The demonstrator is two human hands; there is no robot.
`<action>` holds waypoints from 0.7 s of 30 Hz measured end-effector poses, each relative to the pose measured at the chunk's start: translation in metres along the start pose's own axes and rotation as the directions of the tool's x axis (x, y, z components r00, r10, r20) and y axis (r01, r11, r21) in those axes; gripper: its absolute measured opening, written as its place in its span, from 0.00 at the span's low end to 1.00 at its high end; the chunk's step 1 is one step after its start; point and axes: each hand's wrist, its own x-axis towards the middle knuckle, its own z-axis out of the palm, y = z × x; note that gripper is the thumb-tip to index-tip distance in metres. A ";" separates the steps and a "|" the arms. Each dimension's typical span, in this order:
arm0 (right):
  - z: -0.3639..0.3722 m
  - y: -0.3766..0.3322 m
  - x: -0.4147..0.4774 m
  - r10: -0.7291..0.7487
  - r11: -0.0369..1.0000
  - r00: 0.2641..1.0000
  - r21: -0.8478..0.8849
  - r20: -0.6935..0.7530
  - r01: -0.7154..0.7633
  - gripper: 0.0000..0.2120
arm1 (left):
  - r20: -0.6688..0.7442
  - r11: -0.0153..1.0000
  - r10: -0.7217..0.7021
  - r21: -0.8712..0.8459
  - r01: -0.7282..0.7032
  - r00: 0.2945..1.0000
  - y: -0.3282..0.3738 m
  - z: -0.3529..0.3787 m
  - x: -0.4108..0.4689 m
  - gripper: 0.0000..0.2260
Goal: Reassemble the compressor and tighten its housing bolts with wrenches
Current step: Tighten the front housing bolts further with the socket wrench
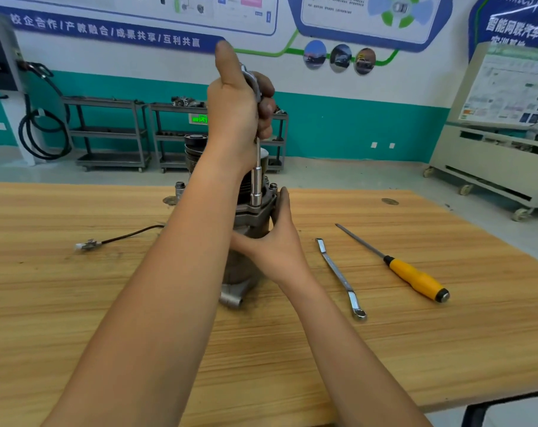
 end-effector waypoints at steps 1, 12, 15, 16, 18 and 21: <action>0.000 0.000 0.000 -0.006 1.000 1.000 -0.001 0.003 0.006 0.61 | 0.019 1.000 -0.012 0.023 0.011 1.000 0.001 0.000 -0.001 0.28; 0.000 0.000 0.000 0.001 1.000 1.000 -0.020 0.017 0.000 0.59 | -0.165 0.993 -0.104 0.031 0.111 0.981 0.014 0.022 -0.010 0.23; 0.000 -0.001 0.001 0.004 0.999 1.000 -0.039 0.014 -0.004 0.58 | -0.175 0.995 -0.052 0.076 0.066 0.983 0.011 0.026 -0.016 0.24; -0.001 -0.001 0.001 0.000 0.999 1.000 -0.033 0.014 0.000 0.58 | -0.170 0.994 -0.040 0.089 0.056 0.985 0.011 0.025 -0.016 0.24; -0.001 -0.001 0.001 -0.004 1.000 1.000 -0.016 0.015 0.005 0.59 | -0.145 0.992 -0.039 0.112 0.055 0.989 0.011 0.023 -0.016 0.23; 0.000 -0.001 0.000 0.000 1.000 1.000 -0.006 0.011 0.000 0.60 | -0.080 0.989 -0.073 0.125 0.083 0.994 0.011 0.020 -0.013 0.23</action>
